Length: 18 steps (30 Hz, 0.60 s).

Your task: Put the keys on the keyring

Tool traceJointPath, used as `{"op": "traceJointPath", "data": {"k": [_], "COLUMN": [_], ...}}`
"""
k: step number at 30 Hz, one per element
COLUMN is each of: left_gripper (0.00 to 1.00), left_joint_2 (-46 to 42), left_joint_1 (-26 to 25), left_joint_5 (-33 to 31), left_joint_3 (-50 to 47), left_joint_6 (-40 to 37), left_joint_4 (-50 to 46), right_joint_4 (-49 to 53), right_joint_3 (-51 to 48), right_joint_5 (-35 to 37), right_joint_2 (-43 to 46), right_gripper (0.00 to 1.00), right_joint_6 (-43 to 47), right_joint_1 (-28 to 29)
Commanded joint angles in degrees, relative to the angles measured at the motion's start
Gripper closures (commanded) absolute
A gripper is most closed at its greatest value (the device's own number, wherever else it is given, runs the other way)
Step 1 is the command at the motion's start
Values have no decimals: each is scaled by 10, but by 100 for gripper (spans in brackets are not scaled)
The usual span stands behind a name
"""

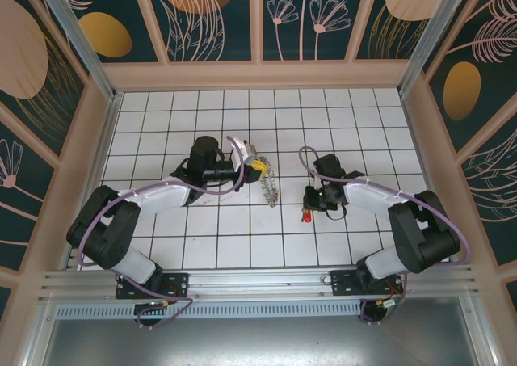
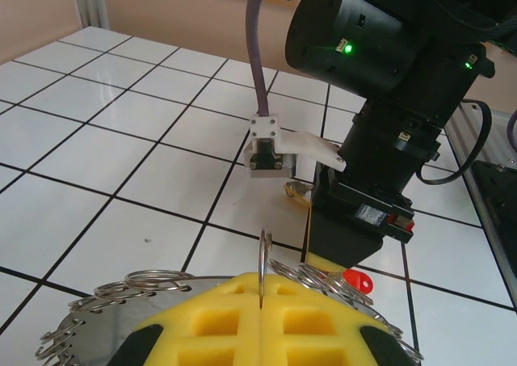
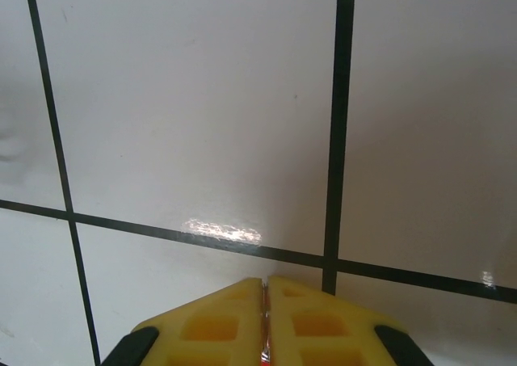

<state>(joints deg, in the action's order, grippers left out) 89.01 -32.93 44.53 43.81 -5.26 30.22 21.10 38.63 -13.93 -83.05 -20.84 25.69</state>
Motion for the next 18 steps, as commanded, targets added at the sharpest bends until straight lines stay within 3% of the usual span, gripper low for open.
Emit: {"op": "traceJointPath", "data": {"k": [1,5,12,18], "left_gripper": [100,100,100,100], "left_joint_2": [4,5,7,8], "left_joint_1": [0,-1,-1,-1], "left_joint_5": [17,17,18,17], "left_joint_3": [19,22,22,20], "left_joint_6": [4,3,3,7], "left_joint_4": [20,18,19,26], "right_joint_4": [20,21,18,-69], "right_joint_3": [16,16,19,-7], "right_joint_5": [13,10,5,-73], "right_joint_2": [-2,-3,18,121], "right_gripper": [90,88,96,100], "right_joint_6": [-7,-7,2,93], "right_joint_1": [-2,-2,-4,-5]}}
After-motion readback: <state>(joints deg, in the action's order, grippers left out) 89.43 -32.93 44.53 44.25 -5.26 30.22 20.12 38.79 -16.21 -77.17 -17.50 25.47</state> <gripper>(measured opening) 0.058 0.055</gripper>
